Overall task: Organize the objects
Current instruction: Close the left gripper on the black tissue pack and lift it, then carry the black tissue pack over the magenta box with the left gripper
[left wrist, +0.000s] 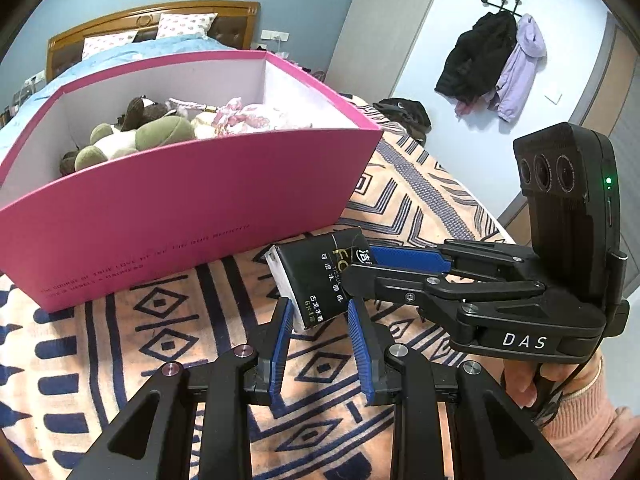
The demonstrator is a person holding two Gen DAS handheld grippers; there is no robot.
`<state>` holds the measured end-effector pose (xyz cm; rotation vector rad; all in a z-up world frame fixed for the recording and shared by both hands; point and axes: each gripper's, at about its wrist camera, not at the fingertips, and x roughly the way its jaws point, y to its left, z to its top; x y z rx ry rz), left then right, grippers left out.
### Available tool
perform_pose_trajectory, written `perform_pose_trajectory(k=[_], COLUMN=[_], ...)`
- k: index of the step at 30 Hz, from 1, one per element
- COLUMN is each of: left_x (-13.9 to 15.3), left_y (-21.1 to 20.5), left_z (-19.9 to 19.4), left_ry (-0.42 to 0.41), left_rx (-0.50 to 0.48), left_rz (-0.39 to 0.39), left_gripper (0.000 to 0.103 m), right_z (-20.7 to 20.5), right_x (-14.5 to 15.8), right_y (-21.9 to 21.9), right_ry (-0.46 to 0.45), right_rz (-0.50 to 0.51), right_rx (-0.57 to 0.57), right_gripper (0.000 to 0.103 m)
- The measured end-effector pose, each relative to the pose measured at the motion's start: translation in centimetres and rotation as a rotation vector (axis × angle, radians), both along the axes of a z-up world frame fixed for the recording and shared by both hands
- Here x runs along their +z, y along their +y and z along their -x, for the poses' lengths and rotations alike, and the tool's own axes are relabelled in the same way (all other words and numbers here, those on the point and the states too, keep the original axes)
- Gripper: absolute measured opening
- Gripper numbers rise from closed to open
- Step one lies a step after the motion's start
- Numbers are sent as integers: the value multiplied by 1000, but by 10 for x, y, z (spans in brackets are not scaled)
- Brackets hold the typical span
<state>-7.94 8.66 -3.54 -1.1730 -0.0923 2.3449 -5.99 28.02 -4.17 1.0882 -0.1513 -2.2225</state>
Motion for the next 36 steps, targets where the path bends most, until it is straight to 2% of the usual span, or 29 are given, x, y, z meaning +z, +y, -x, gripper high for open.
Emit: perform_pose_trajectory(k=[17, 26, 36], left_x=[42, 60, 69], left_y=[-5, -2, -1], left_z=[4, 11, 23], left_ry=[92, 151, 176], left_rx=[-4, 8, 12], left_rz=[-24, -1, 5], left_gripper=[28, 28, 29], right_z=[-2, 6, 17], right_x=[42, 62, 73], right_y=[-1, -1, 0], right_ry=[111, 156, 174], right_rz=[8, 20, 27], right_rx=[0, -5, -15], right_gripper=[35, 35, 35])
